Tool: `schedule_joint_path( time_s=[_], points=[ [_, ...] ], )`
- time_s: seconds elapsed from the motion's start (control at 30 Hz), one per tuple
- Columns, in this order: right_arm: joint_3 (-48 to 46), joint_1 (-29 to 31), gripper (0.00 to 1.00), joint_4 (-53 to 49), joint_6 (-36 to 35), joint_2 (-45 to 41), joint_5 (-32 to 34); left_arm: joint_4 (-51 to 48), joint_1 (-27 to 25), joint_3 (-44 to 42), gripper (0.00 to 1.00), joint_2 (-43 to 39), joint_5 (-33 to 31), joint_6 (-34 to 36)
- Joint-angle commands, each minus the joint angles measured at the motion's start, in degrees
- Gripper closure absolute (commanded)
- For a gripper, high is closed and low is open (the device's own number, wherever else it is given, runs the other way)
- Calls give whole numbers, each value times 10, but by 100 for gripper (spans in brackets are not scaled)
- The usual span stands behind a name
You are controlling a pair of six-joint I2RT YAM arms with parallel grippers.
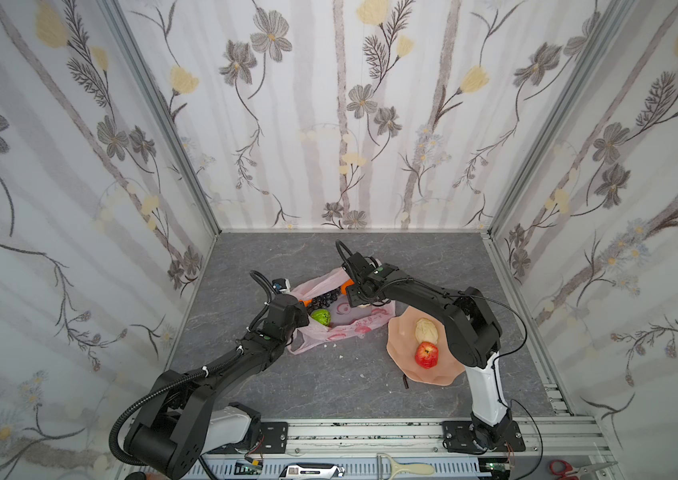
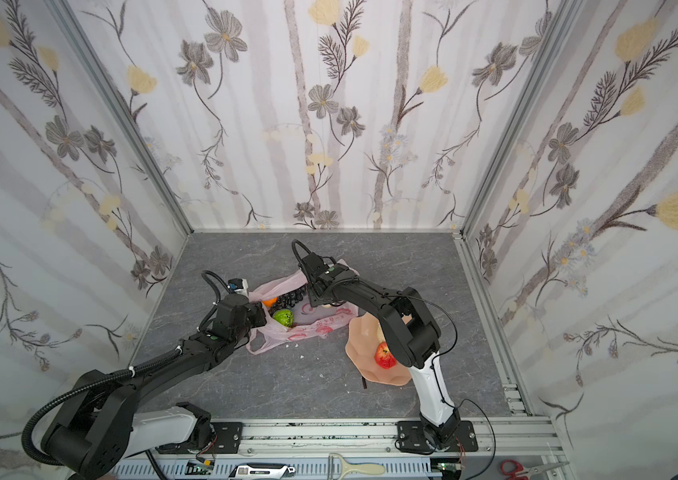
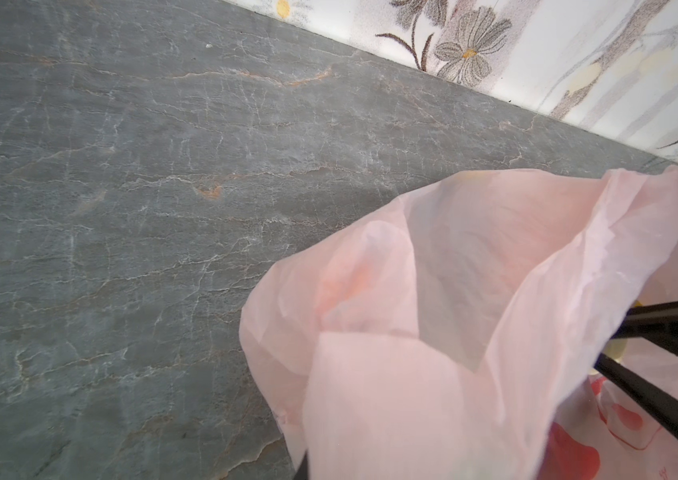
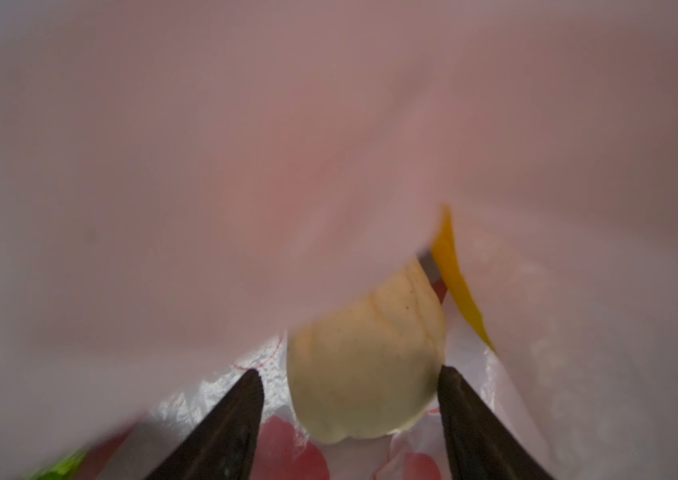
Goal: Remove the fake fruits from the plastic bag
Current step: 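Reach the right gripper back into the bag toward the other cream bun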
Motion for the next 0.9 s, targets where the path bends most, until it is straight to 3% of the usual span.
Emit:
schedule_joint_path(
  time_s=[0.0,0.4,0.63,0.87],
  points=[
    [-7,9,33,3,13,-8,-25,14,1,3,91,2,-2,1],
    [-58,-11,31,74,63,-61,-101,14,0,2,90,-4,-1,1],
    [-128,-25,28,163,145,-121,-115,14,-1,2,91,-3,1,0],
    [-212,-64,27,303,250,-139,-207,14,-3,2,91,-5,3,-1]
  ],
)
